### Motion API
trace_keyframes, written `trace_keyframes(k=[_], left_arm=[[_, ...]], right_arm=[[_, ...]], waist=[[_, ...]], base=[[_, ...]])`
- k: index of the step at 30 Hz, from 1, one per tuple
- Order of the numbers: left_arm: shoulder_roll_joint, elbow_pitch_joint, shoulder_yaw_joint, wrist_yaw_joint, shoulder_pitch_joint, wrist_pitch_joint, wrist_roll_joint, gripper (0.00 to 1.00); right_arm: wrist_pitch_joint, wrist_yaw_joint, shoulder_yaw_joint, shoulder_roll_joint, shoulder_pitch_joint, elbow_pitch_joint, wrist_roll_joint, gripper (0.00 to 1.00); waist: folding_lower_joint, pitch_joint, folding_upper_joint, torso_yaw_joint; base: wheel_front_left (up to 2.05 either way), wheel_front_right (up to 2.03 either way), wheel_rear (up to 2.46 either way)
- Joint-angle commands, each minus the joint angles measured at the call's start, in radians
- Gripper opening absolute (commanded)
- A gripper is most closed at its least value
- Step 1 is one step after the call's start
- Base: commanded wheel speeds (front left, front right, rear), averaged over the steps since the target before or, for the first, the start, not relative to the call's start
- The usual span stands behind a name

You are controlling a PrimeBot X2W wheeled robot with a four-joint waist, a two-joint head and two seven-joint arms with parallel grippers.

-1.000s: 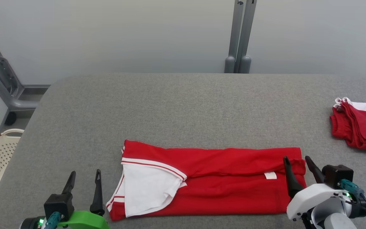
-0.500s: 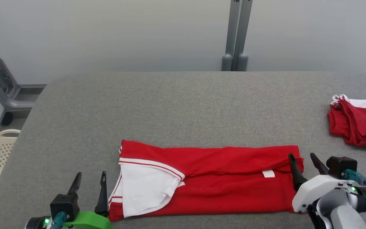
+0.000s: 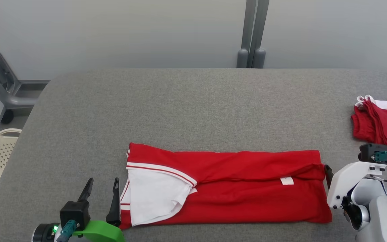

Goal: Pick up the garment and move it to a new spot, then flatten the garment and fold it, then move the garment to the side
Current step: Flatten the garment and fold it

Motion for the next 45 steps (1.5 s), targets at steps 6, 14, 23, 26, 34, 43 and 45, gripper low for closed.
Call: trace_keyframes(k=[6,14,23,26,34,43,45], left_arm=[[0.007,0.017,-0.007,-0.013,-0.032,-0.003,0.005,1.0],[0.005,0.021,-0.008,-0.022,-0.066,-0.003,0.01,1.0],[0.001,0.03,-0.006,-0.022,-0.069,-0.003,0.012,1.0],[0.001,0.032,-0.007,-0.023,-0.071,-0.003,0.014,1.0],[0.008,0.036,-0.015,-0.021,-0.057,-0.003,0.013,1.0],[0.017,0.035,-0.02,-0.012,-0.034,-0.001,0.004,1.0],[0.018,0.033,-0.02,-0.01,-0.031,-0.001,0.003,1.0]], right_arm=[[0.035,-0.001,-0.014,-0.001,-0.032,0.053,-0.034,1.0],[-0.039,-0.001,-0.062,-0.001,-0.07,0.141,-0.079,1.0],[-0.057,-0.001,-0.038,0.0,-0.102,0.303,-0.023,1.0],[-0.071,-0.001,-0.04,0.001,-0.11,0.337,-0.023,0.84],[-0.095,-0.001,-0.031,0.0,-0.145,0.427,0.005,0.0],[-0.119,-0.001,-0.145,-0.005,-0.183,0.401,-0.079,0.0],[-0.104,-0.001,-0.189,-0.005,-0.182,0.366,-0.125,0.0]], waist=[[0.0,0.041,0.0,0.026],[0.0,0.093,0.0,0.048],[0.0,0.098,0.0,0.052],[0.0,0.095,0.0,0.053],[0.0,0.083,0.0,0.057],[0.0,0.053,0.0,0.054],[0.0,0.05,0.0,0.052]], base=[[0.0,0.0,0.0],[0.0,0.0,0.0],[0.0,0.0,0.0],[0.0,0.0,0.0],[0.0,0.0,0.0],[0.0,0.0,0.0],[0.0,0.0,0.0]])
